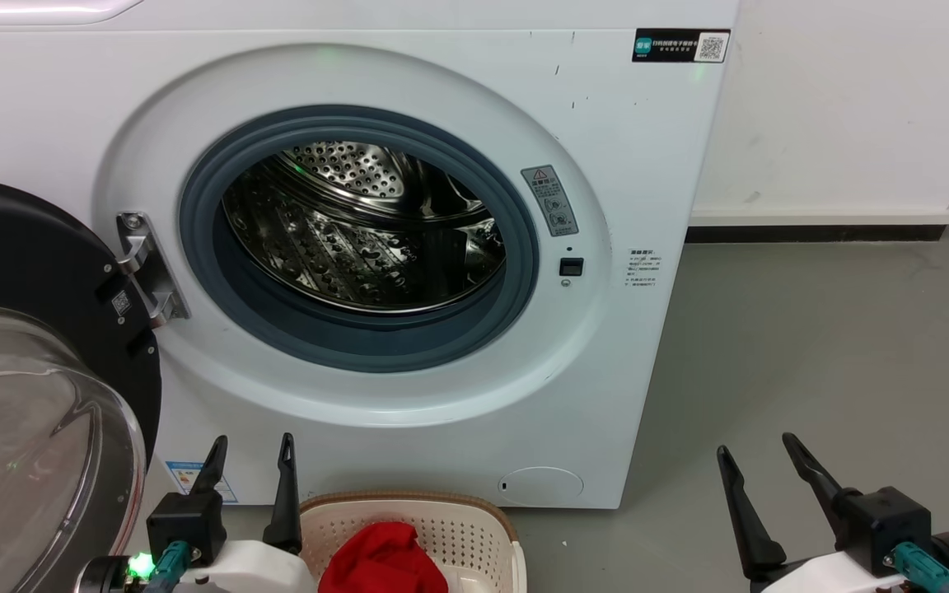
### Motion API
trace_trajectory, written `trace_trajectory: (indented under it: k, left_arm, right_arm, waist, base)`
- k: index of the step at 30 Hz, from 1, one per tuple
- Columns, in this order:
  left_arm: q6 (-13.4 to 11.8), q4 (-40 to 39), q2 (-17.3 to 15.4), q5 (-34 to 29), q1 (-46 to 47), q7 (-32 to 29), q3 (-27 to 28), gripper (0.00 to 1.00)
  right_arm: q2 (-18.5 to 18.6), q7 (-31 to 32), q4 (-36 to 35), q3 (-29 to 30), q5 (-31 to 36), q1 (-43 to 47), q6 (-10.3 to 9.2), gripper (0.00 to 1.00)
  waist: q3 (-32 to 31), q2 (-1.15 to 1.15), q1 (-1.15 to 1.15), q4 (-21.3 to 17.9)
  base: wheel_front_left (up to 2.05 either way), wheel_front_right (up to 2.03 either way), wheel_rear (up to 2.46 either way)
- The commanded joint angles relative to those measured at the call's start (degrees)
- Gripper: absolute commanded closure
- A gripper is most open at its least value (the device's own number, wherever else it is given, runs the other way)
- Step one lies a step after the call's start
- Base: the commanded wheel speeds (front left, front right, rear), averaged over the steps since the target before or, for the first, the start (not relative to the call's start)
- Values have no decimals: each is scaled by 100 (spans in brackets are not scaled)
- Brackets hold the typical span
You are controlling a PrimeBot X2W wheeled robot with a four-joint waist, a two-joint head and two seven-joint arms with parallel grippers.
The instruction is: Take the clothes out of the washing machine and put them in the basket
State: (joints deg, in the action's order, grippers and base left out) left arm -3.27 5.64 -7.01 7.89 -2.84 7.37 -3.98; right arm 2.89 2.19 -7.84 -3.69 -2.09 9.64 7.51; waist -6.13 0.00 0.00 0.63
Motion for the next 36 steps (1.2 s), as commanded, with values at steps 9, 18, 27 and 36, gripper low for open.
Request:
trace_trajectory:
  k: [9,18,27,36]
  left_arm:
    - [-64,-23,-50,54,37,-39,-43,0]
    - [5,245,22,412,18,-156,59,100]
    - [140,294,71,1427,116,-295,162,100]
    - [260,342,114,2327,211,-418,259,100]
  right_arm:
    - [-3,-26,-20,-11,-55,-82,-4,0]
    - [14,-41,193,-25,-458,27,1,100]
    - [96,-48,466,18,-1625,-210,1,100]
    - [145,-54,685,64,-2640,-400,0,100]
  waist:
    - [17,0,0,-21]
    - [47,0,0,-29]
    - [90,0,0,-32]
    - [134,0,0,-35]
  base:
    - [0,0,0]
    - [0,0,0]
    - [0,0,0]
    - [0,0,0]
